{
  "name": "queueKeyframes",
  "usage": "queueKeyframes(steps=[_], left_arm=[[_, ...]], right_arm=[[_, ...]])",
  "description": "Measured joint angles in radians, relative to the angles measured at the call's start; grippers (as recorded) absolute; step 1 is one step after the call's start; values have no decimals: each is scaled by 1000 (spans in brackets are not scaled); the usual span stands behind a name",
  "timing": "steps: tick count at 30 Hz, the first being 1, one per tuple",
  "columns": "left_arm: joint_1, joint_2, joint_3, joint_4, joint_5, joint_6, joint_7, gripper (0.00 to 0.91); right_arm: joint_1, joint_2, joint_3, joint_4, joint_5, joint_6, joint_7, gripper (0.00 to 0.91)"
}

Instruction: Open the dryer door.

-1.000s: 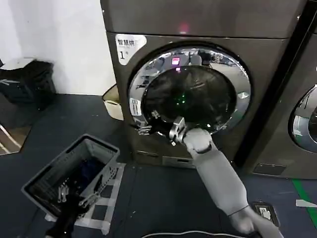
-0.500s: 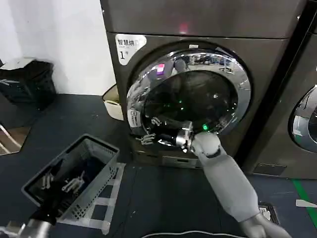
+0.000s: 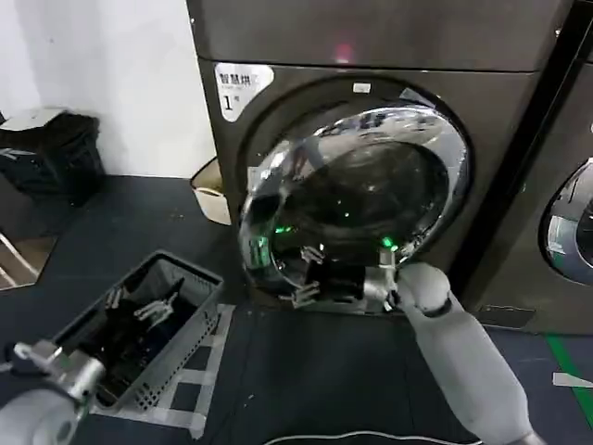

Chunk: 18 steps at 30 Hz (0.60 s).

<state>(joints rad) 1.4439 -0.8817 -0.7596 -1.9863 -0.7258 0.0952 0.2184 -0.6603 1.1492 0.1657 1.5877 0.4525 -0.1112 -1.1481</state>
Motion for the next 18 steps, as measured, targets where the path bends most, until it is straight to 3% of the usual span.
queueKeyframes(steps=[3,10,18], left_arm=[[-51,42,29,54,-50,-11,10,907],[-220,132,168,206,-84,-148,62,907],[-381,152,392,331,-73,-188,108,907]], right_arm=[[-29,-24,14,26,9,-1,-48,907],[-86,-71,43,70,39,-4,-146,907],[-154,-120,103,118,64,20,-234,907]])
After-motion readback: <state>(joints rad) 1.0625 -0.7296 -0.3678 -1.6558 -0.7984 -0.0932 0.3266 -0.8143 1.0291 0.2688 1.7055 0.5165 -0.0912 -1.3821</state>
